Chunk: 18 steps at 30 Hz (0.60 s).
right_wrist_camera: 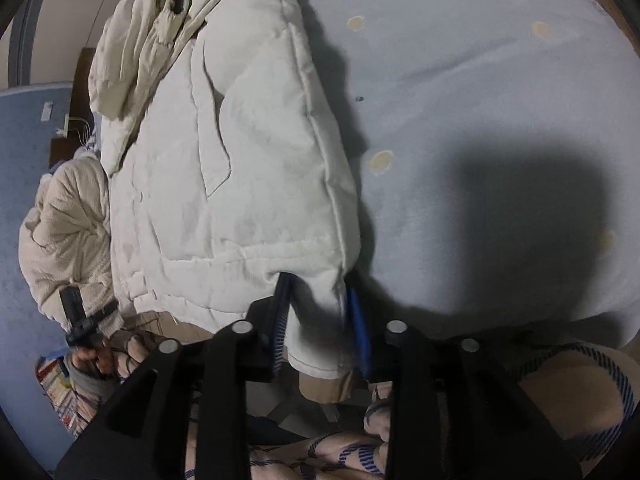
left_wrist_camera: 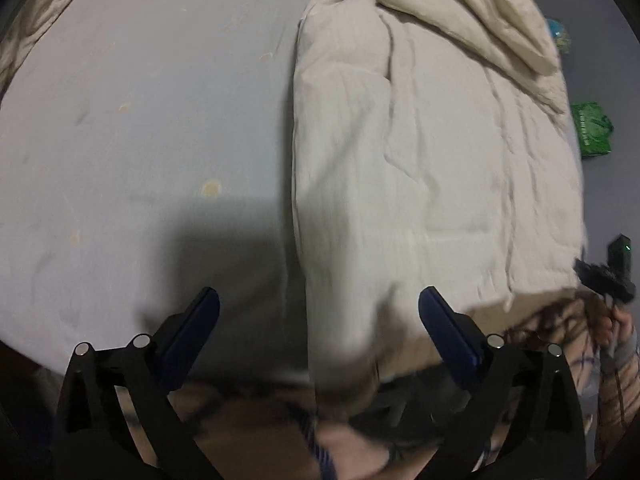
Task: Fold large clothes
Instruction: 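Grasp the coat hem with the right gripper while the left gripper grasps beside it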
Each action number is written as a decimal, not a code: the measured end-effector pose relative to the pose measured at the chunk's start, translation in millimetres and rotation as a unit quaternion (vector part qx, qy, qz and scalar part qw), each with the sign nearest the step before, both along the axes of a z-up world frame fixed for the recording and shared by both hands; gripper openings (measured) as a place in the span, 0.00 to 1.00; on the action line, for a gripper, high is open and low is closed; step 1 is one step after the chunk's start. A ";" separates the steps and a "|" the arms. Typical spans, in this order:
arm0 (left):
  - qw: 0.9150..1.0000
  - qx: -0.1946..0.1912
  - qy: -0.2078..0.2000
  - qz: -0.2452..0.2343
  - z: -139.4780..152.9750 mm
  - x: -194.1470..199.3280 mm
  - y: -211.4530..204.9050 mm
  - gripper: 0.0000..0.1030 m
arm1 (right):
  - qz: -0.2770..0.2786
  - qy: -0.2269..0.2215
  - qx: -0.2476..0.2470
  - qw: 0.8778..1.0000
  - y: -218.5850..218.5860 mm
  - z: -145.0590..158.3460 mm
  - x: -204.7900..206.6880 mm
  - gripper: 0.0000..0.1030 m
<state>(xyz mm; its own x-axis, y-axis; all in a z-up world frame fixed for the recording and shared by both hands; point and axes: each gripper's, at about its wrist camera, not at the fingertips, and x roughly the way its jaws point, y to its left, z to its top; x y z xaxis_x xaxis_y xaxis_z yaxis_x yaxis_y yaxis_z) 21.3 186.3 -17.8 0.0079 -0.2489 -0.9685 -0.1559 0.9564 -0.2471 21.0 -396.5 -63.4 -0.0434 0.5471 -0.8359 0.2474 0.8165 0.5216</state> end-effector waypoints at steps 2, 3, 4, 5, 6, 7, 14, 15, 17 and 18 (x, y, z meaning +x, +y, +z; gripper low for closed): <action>1.000 -0.006 0.025 0.008 -19.1 10.2 -4.0 0.92 | 0.001 -0.001 -0.002 1.000 0.8 -0.9 0.0 0.27; 0.999 -0.015 0.033 0.010 -24.9 12.1 -4.8 0.83 | 0.001 -0.003 0.000 1.000 0.1 -0.6 -0.5 0.29; 0.998 -0.036 0.044 0.009 -32.3 13.6 -10.1 0.69 | 0.003 -0.006 0.004 1.000 0.4 0.2 -0.9 0.29; 0.998 -0.051 0.045 0.004 -34.0 13.4 -14.0 0.63 | 0.004 -0.010 0.007 1.000 1.2 1.4 -1.2 0.29; 0.997 -0.068 0.046 -0.007 -34.2 12.7 -20.3 0.52 | 0.005 -0.012 0.010 1.000 1.4 2.7 -1.5 0.29; 0.996 -0.072 0.046 -0.027 -32.0 11.2 -28.6 0.52 | 0.005 -0.012 0.013 1.000 1.2 3.0 -1.8 0.29; 0.995 -0.080 0.023 -0.046 -18.9 4.9 -29.9 0.20 | 0.021 0.012 0.001 1.000 12.9 -6.3 6.7 0.37; 0.995 -0.085 0.013 -0.052 -12.8 1.8 -27.4 0.15 | 0.024 -0.006 0.004 1.000 16.4 0.5 7.4 0.31; 0.993 -0.092 -0.016 -0.071 3.5 0.6 -28.0 0.11 | 0.017 -0.061 0.038 0.997 20.7 21.0 8.3 0.15; 0.991 -0.100 -0.033 -0.078 11.3 1.0 -26.5 0.10 | 0.006 -0.081 0.058 0.995 19.8 29.8 8.6 0.14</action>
